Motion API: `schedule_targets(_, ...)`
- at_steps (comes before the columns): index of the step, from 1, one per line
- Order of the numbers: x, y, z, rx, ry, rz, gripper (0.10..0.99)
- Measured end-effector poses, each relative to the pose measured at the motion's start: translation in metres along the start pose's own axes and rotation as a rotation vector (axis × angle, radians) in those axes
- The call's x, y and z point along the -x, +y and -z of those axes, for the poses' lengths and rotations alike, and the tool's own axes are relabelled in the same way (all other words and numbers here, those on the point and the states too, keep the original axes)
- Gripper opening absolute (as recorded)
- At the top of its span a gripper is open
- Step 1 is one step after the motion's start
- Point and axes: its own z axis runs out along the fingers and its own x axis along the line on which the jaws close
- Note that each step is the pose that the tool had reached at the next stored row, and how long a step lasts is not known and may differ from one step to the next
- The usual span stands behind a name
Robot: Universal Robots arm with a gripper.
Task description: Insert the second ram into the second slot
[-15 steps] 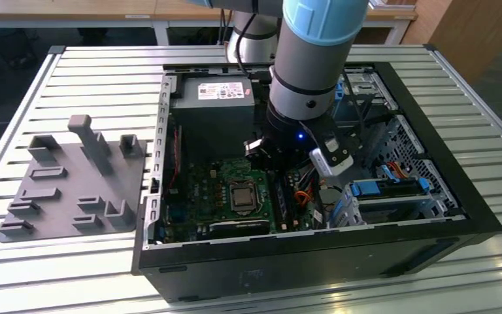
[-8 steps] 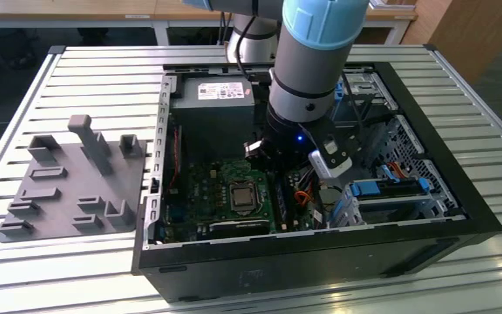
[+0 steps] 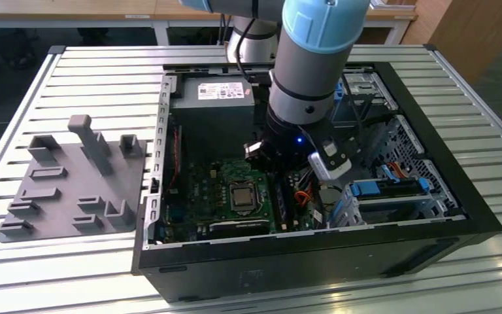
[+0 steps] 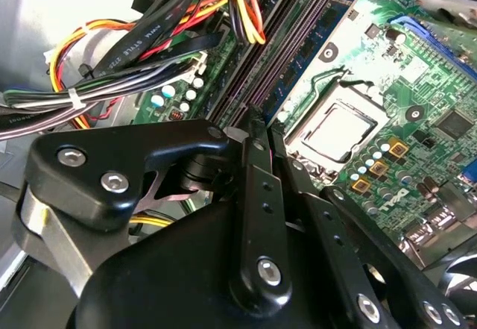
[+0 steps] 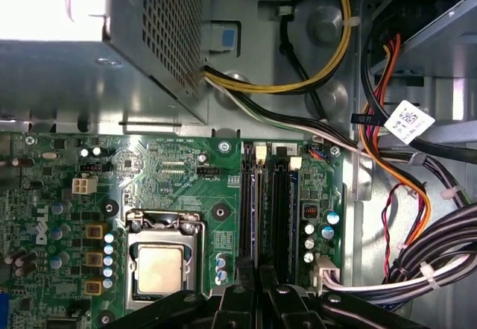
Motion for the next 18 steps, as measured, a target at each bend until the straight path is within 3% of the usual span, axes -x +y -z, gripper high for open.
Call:
schedule_targets(12, 0.0, -0.001, -0.0004, 0.001, -0.0002, -0.007, 0.141)
schedule_targets(18, 0.0013, -0.0011, -0.0025, 0.001, -0.0013, -0.043, 0.141)
